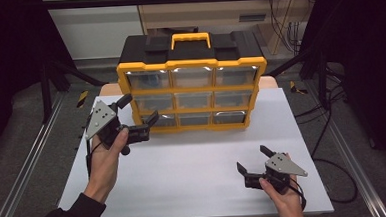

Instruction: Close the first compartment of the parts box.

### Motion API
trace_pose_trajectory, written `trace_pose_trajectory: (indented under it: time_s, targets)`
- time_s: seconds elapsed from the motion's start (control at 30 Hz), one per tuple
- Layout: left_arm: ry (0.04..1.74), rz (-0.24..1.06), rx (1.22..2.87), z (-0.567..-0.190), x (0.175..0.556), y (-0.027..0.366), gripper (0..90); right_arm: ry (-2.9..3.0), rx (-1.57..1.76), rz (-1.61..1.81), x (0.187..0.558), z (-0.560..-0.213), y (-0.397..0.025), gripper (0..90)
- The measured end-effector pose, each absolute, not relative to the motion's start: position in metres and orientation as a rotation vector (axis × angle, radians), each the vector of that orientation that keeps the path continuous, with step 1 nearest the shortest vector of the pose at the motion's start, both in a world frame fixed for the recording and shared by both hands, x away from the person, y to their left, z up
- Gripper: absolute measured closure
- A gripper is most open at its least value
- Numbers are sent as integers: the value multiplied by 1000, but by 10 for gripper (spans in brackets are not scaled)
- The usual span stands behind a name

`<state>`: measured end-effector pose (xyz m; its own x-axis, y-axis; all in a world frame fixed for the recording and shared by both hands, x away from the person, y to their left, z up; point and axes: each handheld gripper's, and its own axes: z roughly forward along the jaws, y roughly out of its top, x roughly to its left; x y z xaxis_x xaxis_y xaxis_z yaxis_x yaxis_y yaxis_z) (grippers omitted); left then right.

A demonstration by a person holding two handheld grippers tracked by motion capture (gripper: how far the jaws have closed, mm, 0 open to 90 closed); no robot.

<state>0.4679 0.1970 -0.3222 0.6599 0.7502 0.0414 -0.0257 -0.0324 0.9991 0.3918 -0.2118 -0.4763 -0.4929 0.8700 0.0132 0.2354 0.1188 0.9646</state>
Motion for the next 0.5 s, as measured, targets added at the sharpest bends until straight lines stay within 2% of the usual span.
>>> trace_pose_trajectory:
  time_s: [0.5]
  targets:
    - [641, 691, 1475, -332, 464, 202, 14, 1814, 1070, 1396, 392, -476, -213, 39]
